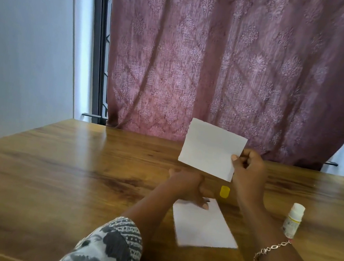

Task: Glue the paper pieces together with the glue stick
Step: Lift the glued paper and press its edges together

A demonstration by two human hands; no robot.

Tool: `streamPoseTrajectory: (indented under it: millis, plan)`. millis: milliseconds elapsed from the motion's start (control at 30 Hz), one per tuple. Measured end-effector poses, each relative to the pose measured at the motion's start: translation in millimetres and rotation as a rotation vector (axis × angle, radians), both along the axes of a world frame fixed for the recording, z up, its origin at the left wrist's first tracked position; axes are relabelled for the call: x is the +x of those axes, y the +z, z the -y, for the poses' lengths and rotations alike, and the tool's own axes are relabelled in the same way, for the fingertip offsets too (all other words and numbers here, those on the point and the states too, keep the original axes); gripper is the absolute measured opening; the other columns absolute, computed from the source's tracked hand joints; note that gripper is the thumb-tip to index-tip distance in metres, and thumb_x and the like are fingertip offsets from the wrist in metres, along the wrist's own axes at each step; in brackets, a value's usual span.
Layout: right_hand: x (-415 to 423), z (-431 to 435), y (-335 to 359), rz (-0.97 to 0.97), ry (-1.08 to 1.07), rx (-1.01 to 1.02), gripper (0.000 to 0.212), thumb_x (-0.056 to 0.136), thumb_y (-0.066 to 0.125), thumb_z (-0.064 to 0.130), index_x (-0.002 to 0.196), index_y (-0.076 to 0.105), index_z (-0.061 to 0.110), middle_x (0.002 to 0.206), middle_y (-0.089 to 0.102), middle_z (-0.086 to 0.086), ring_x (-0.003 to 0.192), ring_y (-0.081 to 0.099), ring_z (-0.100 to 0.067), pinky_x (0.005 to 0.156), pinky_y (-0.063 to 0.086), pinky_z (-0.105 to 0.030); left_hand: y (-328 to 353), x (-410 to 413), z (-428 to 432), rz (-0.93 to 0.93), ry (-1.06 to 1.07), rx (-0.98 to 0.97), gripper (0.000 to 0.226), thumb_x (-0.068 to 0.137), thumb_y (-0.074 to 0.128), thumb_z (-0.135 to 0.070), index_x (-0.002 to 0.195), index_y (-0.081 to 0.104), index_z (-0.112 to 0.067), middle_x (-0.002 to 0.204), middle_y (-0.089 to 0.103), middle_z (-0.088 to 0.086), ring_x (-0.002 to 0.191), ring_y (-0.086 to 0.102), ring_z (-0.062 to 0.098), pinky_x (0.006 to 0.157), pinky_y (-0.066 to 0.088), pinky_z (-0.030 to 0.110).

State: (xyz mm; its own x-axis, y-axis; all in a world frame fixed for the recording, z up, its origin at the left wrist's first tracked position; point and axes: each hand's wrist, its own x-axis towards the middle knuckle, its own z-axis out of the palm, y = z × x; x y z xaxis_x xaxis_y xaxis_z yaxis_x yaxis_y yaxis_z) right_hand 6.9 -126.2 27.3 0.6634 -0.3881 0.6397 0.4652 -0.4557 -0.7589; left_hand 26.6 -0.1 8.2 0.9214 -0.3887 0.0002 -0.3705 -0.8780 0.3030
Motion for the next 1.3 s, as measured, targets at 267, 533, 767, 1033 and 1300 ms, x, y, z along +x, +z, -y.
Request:
streamPoseTrajectory:
  millis: [267,533,767,1033,1300]
  plan:
    - [2.5,2.1,-0.9,-0.050,0.013,0.050,0.006,0.086,0.056,0.009,0.090,0.058,0.006,0.085,0.061,-0.010,0.081,0.056,-0.024,0.070,0.046,-0.035,-6.0,-4.2,-9.0,-0.025,0.054,-0.188,0.037,0.078,0.070,-0.025,0.101,0.060,0.001,0.090,0.055,0.008,0.085,0.050,0.020,0.073,0.039,0.029]
    - [2.8,5.0,-2.2,-0.094,0.018,0.091,0.007,0.085,0.057,0.008,0.091,0.060,0.005,0.089,0.064,-0.015,0.084,0.059,-0.029,0.079,0.052,-0.048,-16.5,0.7,-1.1,-0.027,0.238,-0.126,0.046,0.075,0.072,-0.031,0.110,0.055,-0.007,0.111,0.062,0.011,0.104,0.058,0.028,0.094,0.047,0.043]
    - [2.6,4.7,-2.9,-0.132,0.050,0.131,0.003,0.085,0.057,0.008,0.084,0.058,0.011,0.086,0.064,-0.010,0.087,0.060,-0.030,0.081,0.051,-0.049,-21.3,-2.2,0.1,-0.047,0.311,-0.218,0.041,0.075,0.073,-0.029,0.109,0.057,-0.012,0.109,0.065,0.005,0.104,0.057,0.024,0.095,0.045,0.044]
    - [-1.4,4.1,-1.8,-0.108,0.134,0.157,0.007,0.086,0.056,0.011,0.082,0.059,0.015,0.084,0.065,-0.009,0.085,0.062,-0.029,0.080,0.052,-0.048,-5.5,-12.7,-24.8,-0.143,0.364,-0.801,0.014,0.074,0.071,-0.003,0.083,0.060,-0.002,0.087,0.065,0.013,0.097,0.063,0.032,0.078,0.051,0.037]
    - [-12.3,-1.9,6.7,-0.169,0.422,0.450,0.009,0.084,0.057,0.002,0.079,0.063,0.007,0.082,0.064,-0.008,0.077,0.060,-0.019,0.065,0.050,-0.030,13.7,-14.9,-54.5,-0.002,0.377,-1.380,0.023,0.084,0.051,0.007,0.070,0.065,-0.004,0.063,0.066,0.007,0.053,0.059,0.015,0.046,0.047,0.022]
